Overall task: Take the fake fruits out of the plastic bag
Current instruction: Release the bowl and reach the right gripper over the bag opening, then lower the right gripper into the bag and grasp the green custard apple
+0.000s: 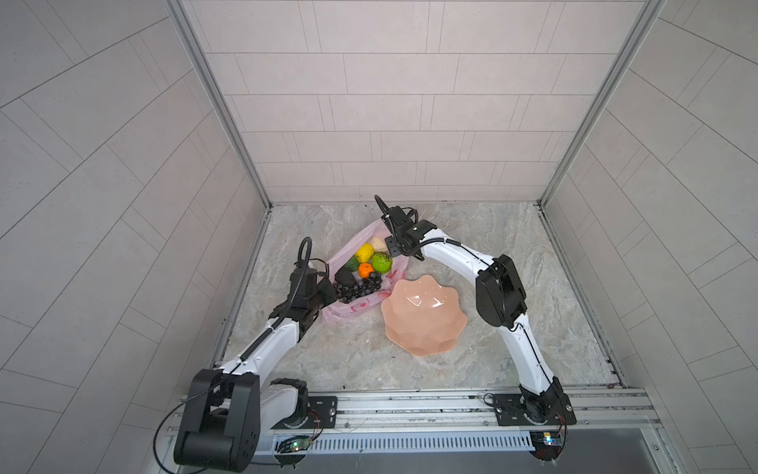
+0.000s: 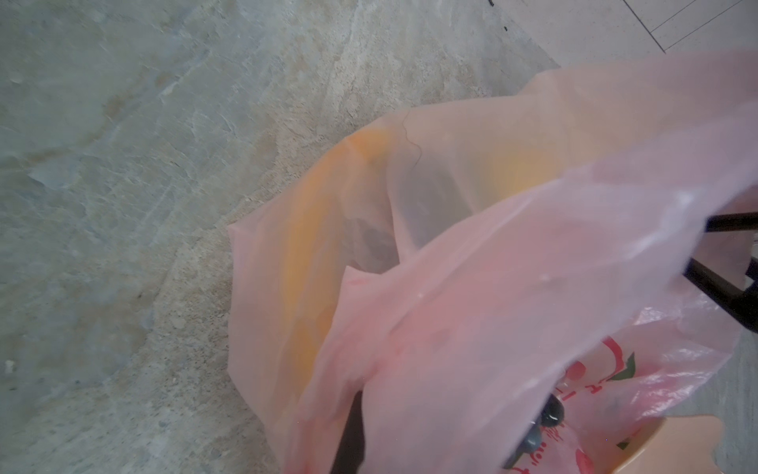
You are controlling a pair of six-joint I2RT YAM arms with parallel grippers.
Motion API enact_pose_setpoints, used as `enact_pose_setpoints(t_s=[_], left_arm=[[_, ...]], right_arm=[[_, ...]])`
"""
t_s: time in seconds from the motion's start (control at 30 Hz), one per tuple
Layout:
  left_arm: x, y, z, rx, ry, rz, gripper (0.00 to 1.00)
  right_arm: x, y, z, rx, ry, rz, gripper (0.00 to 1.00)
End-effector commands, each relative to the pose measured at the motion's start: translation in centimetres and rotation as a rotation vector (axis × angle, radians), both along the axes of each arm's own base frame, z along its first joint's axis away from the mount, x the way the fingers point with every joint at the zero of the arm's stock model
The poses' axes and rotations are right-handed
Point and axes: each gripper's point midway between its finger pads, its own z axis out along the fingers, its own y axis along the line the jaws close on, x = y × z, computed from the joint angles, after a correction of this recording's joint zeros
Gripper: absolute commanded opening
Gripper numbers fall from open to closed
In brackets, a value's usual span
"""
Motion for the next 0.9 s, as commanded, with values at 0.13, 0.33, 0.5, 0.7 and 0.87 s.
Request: enact_pose_setpoints(t_s=[0.13,0.33,0.5,0.7,0.87], left_arm=[[0.5,0.8,0.6,0.04,-0.021,0.035,0.01],[1.5,-1.5,-0.2,-0.03,0.007,-0.069,0.02],[1.7,-2.7,0.3,-0.029,-0.012,-0.12,0.03],[1.6,-2.8,0.9,-0.021,-0.034,-0.124,0.03],[1.6,-3.0,1.1,-0.026,-0.041,-0.132,0.03]], right_arm=[[1.5,-6.0,-0.5,-0.035,0.022,-0.137,0.49],[0.2,-3.5,0.5,0.029,0.023,-0.063,0.57],[-1.7,-2.1,2.8,0.033,0.003,0.001,0.68],[-4.5,-2.1,5.6,0.012,-0.045,0.029,0.73],[-6.9,-0.3,6.8,0.064,-0.055,0.075,0.72]])
